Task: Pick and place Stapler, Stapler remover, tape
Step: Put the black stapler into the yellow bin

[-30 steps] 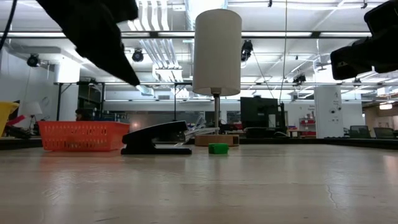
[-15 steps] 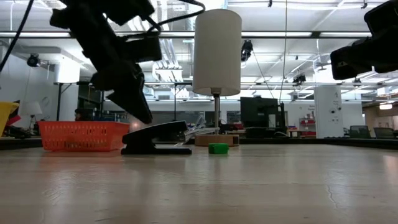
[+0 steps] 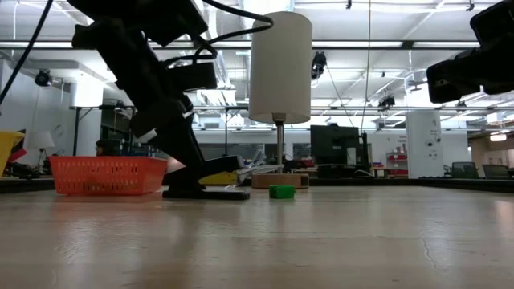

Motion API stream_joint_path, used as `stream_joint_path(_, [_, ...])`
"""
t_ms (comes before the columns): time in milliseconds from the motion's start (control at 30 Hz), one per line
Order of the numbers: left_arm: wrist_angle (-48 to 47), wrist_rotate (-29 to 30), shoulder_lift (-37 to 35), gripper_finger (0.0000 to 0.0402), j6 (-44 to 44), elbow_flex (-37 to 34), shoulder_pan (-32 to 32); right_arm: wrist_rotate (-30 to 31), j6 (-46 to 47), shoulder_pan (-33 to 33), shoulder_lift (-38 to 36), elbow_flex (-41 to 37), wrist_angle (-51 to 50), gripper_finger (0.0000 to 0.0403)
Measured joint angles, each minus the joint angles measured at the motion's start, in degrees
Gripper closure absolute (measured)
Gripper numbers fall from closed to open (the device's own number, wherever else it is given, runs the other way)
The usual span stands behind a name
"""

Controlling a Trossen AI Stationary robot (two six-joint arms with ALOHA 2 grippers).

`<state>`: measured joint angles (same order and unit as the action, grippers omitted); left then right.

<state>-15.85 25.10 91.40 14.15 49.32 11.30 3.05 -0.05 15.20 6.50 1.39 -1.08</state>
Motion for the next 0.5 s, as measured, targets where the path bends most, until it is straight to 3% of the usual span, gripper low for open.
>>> stream_joint_path(400, [-0.01,0.71,-0.8,0.0197,-7.09,0.74,-1.74,0.0,-0.01,0.02,0.01,-0.02,0.0,0.0394])
stream_joint_path(500, [0.05,-1.46,-0.58,0.0197,-7.91,0.47,-3.14,0.0,-0.01,0.0,0.01,-0.01,0.0,0.0394])
